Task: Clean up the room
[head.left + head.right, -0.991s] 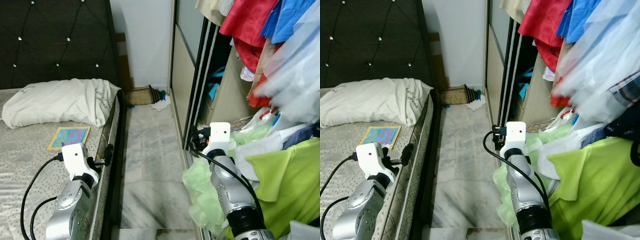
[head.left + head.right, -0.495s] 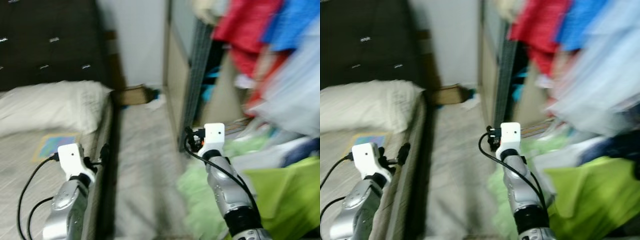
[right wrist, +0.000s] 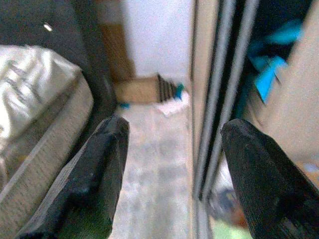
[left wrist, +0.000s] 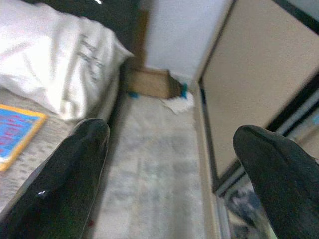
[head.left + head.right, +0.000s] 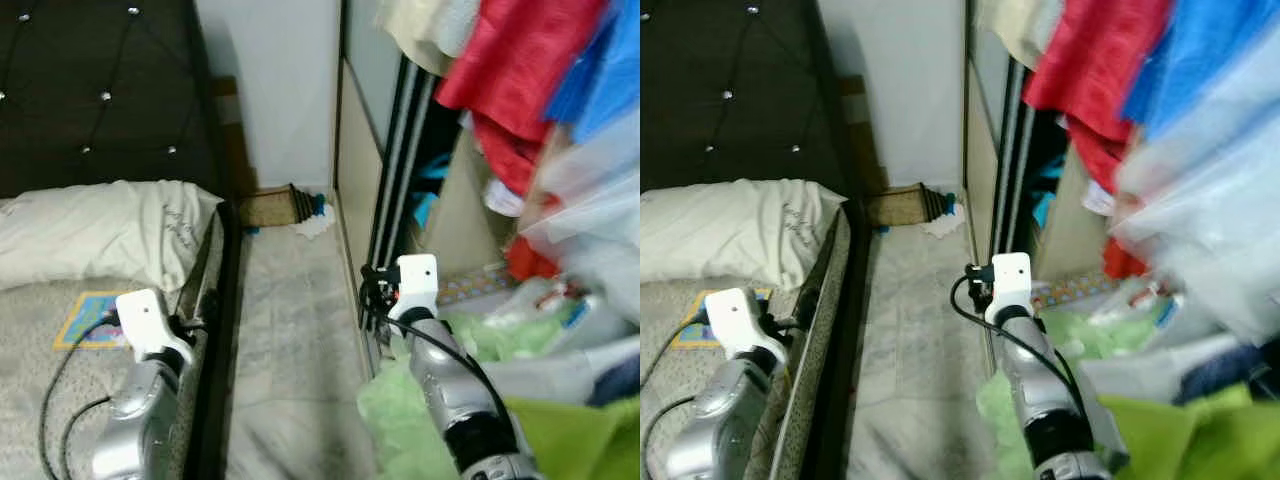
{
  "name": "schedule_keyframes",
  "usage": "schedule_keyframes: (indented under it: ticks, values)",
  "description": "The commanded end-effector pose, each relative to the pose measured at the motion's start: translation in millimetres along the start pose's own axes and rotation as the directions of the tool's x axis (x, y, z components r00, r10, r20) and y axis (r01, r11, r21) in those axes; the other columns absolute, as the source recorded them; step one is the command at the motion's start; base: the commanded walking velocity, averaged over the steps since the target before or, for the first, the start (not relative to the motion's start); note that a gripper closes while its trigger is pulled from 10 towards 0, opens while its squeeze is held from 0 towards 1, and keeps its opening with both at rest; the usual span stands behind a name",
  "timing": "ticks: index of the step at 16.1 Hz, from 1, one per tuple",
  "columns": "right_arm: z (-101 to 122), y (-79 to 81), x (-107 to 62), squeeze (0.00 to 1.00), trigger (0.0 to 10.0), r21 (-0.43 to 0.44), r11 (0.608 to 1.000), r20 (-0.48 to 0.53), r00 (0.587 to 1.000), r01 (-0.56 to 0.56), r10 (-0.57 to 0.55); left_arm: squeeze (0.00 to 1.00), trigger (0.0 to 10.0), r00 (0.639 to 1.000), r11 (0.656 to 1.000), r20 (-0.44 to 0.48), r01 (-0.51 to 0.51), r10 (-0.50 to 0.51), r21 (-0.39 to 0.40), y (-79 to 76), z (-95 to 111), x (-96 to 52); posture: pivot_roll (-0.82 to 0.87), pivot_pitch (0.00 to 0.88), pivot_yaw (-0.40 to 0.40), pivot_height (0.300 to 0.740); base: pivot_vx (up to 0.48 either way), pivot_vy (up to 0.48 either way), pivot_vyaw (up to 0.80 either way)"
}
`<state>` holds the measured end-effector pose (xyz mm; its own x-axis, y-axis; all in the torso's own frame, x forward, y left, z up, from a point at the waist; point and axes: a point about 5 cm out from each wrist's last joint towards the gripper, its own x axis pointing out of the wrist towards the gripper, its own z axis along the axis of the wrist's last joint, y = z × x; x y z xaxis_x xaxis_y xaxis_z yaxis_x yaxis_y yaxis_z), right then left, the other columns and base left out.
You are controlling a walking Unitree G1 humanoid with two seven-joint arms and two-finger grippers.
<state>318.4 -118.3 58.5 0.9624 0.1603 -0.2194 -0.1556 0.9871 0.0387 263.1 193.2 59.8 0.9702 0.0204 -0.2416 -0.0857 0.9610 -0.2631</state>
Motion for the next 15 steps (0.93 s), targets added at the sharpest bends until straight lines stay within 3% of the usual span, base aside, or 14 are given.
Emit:
schedule_keyframes:
  ticks: [1, 2, 3, 5, 7, 8, 10, 12, 15]
  values:
    - [-16.5, 1.6, 1.1, 0.00, 10.0, 0.056, 0.998, -0.101, 0.995, -0.001, 0.006, 0.00, 10.0, 0.995, 1.000, -0.096, -0.016, 0.018, 0.024, 5.9, -14.7, 3.3, -0.08, 0.000, 0.011, 0.740, 0.000, 0.000, 0.00]
    - [-24.5, 6.1, 2.7, 0.00, 10.0, 0.078, 0.997, -0.156, 0.988, -0.005, 0.017, 0.00, 10.0, 0.988, 0.999, -0.150, -0.026, 0.030, 0.030, 8.0, -23.6, 6.4, -0.07, 0.000, 0.010, 0.740, 0.000, 0.000, 0.00]
    - [-34.4, 14.0, 4.7, 0.00, 10.0, 0.089, 0.996, -0.225, 0.974, -0.012, 0.032, 0.00, 10.0, 0.965, 0.998, -0.260, -0.004, 0.020, 0.063, 9.2, -42.9, 14.2, -0.07, 0.000, 0.009, 0.740, 0.000, 0.000, 0.00]
    - [-45.8, 21.2, 4.1, 0.00, 10.0, 0.078, 0.997, -0.309, 0.950, -0.015, 0.038, 0.00, 10.0, 0.937, 0.995, -0.349, 0.018, 0.018, 0.099, 9.4, -59.6, 19.0, -0.06, 0.000, 0.006, 0.740, 0.000, 0.000, 0.00]
    - [-65.0, 28.7, -2.0, 0.00, 10.0, 0.066, 0.998, -0.439, 0.898, -0.006, 0.034, 0.00, 10.0, 0.889, 0.997, -0.453, -0.047, 0.068, 0.057, 14.6, -77.3, 21.5, -0.06, 0.000, 0.003, 0.740, 0.000, 0.000, 0.00]
    - [-67.9, 33.2, -2.8, 0.00, 10.0, 0.076, 0.997, -0.455, 0.889, -0.014, 0.048, 0.00, 10.0, 0.872, 0.997, -0.483, -0.073, 0.082, 0.036, 16.3, -82.8, 22.1, -0.05, 0.000, -0.001, 0.740, 0.000, 0.000, 0.00]
    - [-82.1, 42.6, -11.0, 0.00, 10.0, 0.037, 0.998, -0.518, 0.853, -0.045, 0.058, 0.00, 10.0, 0.803, 0.992, -0.584, -0.123, 0.120, 0.034, 22.9, -101.4, 12.6, -0.06, 0.000, -0.007, 0.740, 0.000, 0.000, 0.00]
    - [-88.8, 40.7, -15.3, 0.00, 10.0, 0.015, 0.999, -0.556, 0.831, -0.032, 0.035, 0.00, 10.0, 0.776, 0.987, -0.614, -0.153, 0.146, 0.041, 26.5, -106.7, 8.3, -0.06, 0.000, -0.002, 0.740, 0.000, 0.000, 0.00]
    - [-87.7, 34.0, -14.2, 0.00, 10.0, 0.036, 0.999, -0.553, 0.833, 0.015, 0.007, 0.00, 10.0, 0.780, 0.993, -0.616, -0.110, 0.111, 0.039, 19.4, -106.9, 11.3, -0.06, 0.000, 0.002, 0.740, 0.000, 0.000, 0.00]
